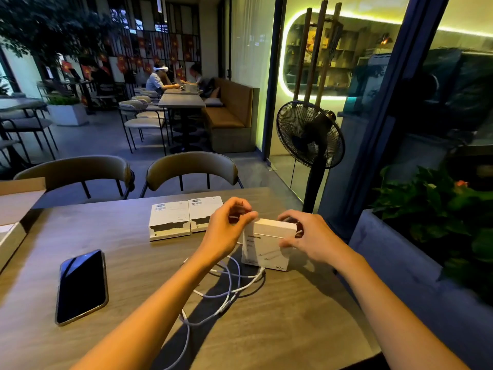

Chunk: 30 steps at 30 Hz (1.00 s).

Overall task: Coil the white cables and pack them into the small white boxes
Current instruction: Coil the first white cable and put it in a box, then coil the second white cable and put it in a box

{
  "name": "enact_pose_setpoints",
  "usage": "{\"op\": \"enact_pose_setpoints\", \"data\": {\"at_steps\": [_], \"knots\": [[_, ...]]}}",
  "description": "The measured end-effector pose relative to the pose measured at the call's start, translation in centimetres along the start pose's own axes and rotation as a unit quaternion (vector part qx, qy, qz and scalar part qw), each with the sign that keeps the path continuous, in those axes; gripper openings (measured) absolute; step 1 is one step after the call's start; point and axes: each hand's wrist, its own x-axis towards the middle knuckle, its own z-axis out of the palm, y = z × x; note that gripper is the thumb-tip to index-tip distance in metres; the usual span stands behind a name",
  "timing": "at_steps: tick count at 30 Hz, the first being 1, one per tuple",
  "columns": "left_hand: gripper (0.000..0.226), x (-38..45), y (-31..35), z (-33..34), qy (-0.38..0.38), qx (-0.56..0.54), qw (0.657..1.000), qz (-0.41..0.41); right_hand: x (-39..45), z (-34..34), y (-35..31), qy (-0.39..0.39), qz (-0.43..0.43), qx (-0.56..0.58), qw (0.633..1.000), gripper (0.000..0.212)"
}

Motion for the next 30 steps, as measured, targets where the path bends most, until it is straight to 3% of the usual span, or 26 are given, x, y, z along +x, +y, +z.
{"op": "enact_pose_setpoints", "data": {"at_steps": [3,8,12,16,20,26,30], "knots": [[0.031,-0.4,-0.9,-0.2,-0.044,0.043,0.998,-0.003,-0.2,0.2,1.0,0.04,0.005,0.048,0.998,0.058],[0.037,-1.1,-2.0,-0.2,-0.039,0.085,0.995,0.018,-1.2,2.2,2.3,0.11,-0.046,0.055,0.991,0.035],[0.045,-1.3,-2.1,0.1,-0.038,0.139,0.988,0.059,-1.7,3.1,2.9,0.152,-0.062,0.064,0.984,0.033],[0.049,-1.2,-2.2,0.5,-0.043,0.177,0.978,0.104,-1.8,3.0,2.8,0.146,-0.045,0.089,0.984,0.057],[0.045,-1.3,-2.7,0.5,-0.033,0.155,0.983,0.097,-2.1,3.7,2.2,0.18,-0.008,0.173,0.968,0.077],[0.046,-1.7,-3.2,0.0,-0.029,0.123,0.989,0.078,-2.5,4.4,1.6,0.189,-0.001,0.191,0.963,0.051],[0.041,-1.8,-3.2,-0.4,-0.031,0.095,0.993,0.064,-2.1,4.1,1.8,0.161,-0.014,0.178,0.971,0.054]]}}
